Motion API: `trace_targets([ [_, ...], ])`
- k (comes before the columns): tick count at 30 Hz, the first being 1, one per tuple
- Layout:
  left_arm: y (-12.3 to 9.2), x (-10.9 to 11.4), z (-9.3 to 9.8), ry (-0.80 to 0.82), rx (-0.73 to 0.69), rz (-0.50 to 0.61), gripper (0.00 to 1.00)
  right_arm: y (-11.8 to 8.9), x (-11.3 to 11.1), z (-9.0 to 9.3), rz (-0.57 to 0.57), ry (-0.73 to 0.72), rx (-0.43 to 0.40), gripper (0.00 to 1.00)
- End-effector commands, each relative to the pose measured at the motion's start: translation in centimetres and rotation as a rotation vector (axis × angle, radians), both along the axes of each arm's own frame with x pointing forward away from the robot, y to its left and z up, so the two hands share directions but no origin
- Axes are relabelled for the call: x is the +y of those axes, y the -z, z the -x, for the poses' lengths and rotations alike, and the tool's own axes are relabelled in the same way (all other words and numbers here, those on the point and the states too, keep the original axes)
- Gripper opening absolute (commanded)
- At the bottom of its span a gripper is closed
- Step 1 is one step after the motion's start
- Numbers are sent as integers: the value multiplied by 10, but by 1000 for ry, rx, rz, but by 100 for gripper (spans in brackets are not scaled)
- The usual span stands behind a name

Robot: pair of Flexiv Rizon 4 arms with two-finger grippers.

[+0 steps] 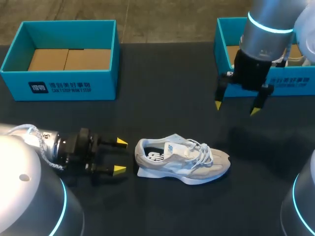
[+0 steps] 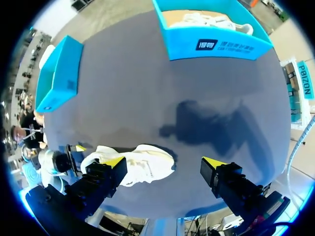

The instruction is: Take the shoe out of the shoebox, open the shoe tongue, remove and reinsert the insole, then place the shoe into the shoebox

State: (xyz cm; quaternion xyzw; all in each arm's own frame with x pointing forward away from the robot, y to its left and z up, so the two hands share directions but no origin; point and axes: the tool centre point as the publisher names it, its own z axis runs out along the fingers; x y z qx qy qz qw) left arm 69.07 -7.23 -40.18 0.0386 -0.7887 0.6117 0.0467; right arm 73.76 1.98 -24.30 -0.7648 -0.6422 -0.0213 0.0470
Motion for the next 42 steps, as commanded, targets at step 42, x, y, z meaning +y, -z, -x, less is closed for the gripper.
trace_targets([
  [42, 12, -54, -1, 52, -62, 30, 100, 5, 6, 20, -6, -39, -29, 100],
])
